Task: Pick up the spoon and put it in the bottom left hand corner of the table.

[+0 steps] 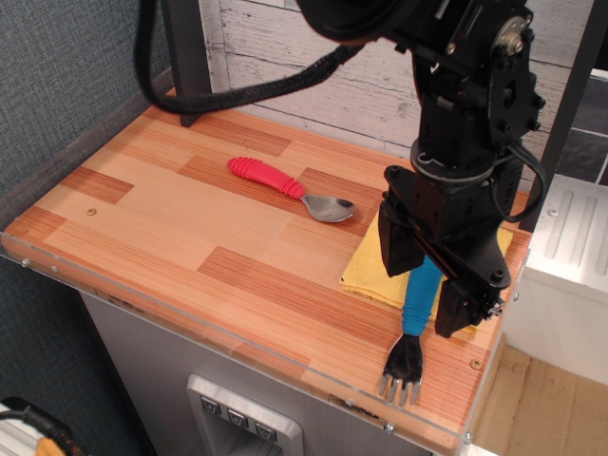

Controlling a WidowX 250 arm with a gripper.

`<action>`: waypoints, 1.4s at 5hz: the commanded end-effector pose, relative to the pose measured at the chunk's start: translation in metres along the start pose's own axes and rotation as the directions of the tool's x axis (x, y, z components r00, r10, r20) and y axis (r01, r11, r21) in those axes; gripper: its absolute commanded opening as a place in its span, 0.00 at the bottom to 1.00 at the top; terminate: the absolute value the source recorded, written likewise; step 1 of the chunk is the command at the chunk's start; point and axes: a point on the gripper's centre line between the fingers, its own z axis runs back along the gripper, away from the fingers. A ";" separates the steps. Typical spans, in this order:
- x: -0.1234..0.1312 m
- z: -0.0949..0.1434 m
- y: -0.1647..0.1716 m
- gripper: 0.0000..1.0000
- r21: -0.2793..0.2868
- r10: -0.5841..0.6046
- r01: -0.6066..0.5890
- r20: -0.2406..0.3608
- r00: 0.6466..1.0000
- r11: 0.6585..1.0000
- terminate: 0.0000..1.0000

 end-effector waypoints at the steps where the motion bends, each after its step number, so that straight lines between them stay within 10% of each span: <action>1: 0.000 0.000 0.000 1.00 0.000 0.000 0.000 0.000 1.000 1.000 0.00; 2: -0.015 0.004 0.030 1.00 0.028 0.228 -0.230 0.053 0.972 0.973 0.00; 4: -0.045 0.017 0.080 1.00 0.121 0.636 -0.664 0.202 0.745 0.738 0.00; 5: -0.049 0.023 0.100 1.00 0.145 0.780 -0.816 0.241 0.578 0.560 0.00; 7: -0.052 0.030 0.141 1.00 0.030 0.956 -0.995 0.275 0.097 0.093 0.00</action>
